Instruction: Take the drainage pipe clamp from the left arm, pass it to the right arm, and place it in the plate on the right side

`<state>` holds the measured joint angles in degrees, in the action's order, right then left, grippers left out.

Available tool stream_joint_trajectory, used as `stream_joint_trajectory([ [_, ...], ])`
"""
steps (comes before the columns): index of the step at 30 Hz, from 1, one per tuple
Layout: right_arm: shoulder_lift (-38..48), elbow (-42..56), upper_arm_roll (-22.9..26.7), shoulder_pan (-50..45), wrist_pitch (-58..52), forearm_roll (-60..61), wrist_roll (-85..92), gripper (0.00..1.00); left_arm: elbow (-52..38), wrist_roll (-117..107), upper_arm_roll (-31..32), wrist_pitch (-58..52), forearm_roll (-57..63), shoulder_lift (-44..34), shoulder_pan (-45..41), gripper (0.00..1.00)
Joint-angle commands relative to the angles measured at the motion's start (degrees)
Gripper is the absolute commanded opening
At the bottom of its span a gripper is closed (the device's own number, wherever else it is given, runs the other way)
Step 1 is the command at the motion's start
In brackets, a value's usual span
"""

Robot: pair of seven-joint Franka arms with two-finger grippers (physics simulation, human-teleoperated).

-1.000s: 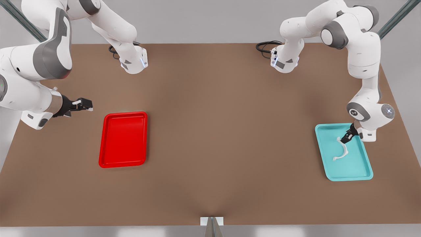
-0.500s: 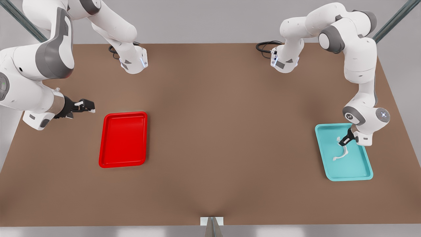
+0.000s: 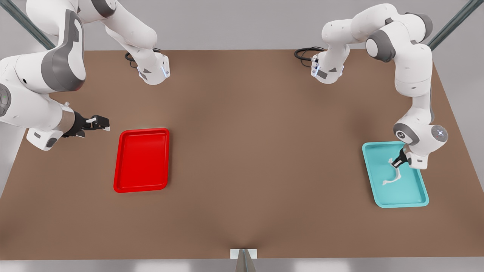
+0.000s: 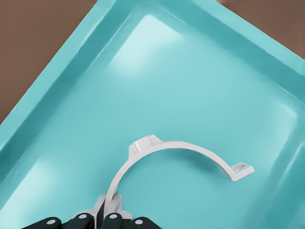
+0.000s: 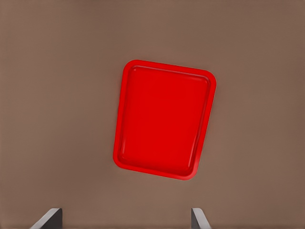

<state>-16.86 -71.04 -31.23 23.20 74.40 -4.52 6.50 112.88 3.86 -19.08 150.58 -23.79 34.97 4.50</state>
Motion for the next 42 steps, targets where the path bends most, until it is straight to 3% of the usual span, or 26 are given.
stream_joint_trajectory([
  [1, 0.07, 0.03, -0.06, 0.0, 0.04, 0.04, -0.44, 1.0, -0.29, 2.91, 0.01, -0.55, 0.06, -0.52, -0.37, 0.21],
  [5, 0.07, 0.03, -0.06, 0.09, 0.04, 0.04, -0.44, 1.0, -5.38, 13.37, -0.08, -0.64, -0.02, -0.69, -4.94, 0.21],
  [12, 0.07, 0.11, -0.06, -0.88, 0.04, 0.56, -1.22, 1.0, -13.12, 10.21, -0.17, -0.64, 0.06, -0.78, -30.95, 0.21],
  [16, -0.1, 2.12, -0.15, -7.37, 0.47, 5.75, -21.68, 1.0, -15.49, 6.6, -0.26, -0.64, 0.68, 0.1, -41.15, 0.21],
  [19, -1.77, 2.75, -0.06, -13.18, 7.77, 5.75, -38.49, 1.0, -19.27, 5.11, 0.27, -1.87, 0.59, -0.43, -47.3, 0.21],
  [22, -10.29, 6.79, 0.55, -21.96, 21.11, 5.48, -52.02, 1.0, -22.87, 0.38, 6.77, -3.54, -5.03, -0.6, -48.01, 0.21],
  [28, -19.52, 6.79, 0.73, -28.91, 42.31, 5.31, -52.64, 1.0, -26.21, -10.8, 8.27, -3.54, -4.6, 2.47, -52.49, 0.21],
  [42, -20.23, 2.31, 0.64, -33.84, 41.79, -3.65, -54.75, 1.0, -27.71, -14.75, 8.18, -3.54, -4.42, 3.18, -53.99, 0.21],
])
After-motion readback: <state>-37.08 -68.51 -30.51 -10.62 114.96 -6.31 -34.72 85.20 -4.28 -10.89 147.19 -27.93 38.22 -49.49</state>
